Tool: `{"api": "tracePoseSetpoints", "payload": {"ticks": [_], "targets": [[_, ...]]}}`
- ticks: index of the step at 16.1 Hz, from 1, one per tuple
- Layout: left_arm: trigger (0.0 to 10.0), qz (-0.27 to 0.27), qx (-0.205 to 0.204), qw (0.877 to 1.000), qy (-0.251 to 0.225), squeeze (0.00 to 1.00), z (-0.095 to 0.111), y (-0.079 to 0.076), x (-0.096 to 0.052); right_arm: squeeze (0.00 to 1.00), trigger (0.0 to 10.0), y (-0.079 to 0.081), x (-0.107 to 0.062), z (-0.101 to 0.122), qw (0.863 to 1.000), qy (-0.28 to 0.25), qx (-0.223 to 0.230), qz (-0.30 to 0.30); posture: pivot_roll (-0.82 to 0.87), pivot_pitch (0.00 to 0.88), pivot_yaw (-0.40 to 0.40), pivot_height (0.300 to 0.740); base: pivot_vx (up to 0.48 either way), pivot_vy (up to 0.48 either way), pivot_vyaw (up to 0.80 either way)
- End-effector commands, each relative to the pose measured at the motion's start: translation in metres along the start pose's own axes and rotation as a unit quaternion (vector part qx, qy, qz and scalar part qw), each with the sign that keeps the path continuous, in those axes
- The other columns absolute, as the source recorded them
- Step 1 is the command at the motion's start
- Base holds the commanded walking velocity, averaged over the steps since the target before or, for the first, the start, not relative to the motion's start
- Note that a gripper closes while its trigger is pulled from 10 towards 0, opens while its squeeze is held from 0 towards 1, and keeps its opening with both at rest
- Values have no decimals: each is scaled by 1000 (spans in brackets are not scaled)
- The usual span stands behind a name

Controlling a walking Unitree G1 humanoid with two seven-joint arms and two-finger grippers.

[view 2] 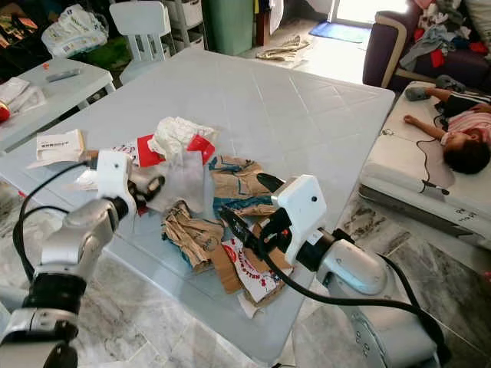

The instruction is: Picking trash to rubbish bin

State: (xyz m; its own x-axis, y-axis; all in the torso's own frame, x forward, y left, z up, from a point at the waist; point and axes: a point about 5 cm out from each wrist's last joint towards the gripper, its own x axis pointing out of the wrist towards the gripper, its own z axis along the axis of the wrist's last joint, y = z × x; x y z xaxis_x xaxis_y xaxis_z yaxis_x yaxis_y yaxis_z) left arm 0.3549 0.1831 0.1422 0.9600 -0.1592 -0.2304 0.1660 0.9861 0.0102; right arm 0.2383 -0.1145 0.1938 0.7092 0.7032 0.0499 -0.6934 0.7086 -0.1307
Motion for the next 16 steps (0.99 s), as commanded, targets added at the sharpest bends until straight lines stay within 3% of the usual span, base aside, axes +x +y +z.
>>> {"api": "tracePoseSetpoints", "payload": {"ticks": [1,2,4,5,6,13,16], "targets": [[0,13,0,1000,-14,0,7,6,2,0,10000,5,-1,6,1000,-9,-7,11,-113,88,31,740,0,0,0],[10000,6,8,1000,-23,0,10,3,3,0,10000,5,-1,6,1000,-8,-8,12,-113,87,28,740,0,0,0],[10000,5,-1,1000,-23,0,9,3,2,0,10000,5,-1,6,1000,-8,-9,14,-110,87,27,740,0,0,0],[2392,7,-3,1000,-23,0,9,3,1,0,10000,5,-1,6,1000,-8,-9,14,-110,87,27,740,0,0,0],[0,4,-5,1000,-17,0,5,4,1,0,10000,6,-1,6,1000,-8,-8,15,-108,88,25,740,0,0,0],[0,11,-15,1000,-21,0,3,3,1,0,10000,7,-2,5,1000,-3,-5,20,-113,92,27,740,0,0,0],[0,39,-16,996,-78,0,18,2,-4,0,10000,5,-4,2,999,11,3,38,-109,92,23,740,0,0,0]]}}
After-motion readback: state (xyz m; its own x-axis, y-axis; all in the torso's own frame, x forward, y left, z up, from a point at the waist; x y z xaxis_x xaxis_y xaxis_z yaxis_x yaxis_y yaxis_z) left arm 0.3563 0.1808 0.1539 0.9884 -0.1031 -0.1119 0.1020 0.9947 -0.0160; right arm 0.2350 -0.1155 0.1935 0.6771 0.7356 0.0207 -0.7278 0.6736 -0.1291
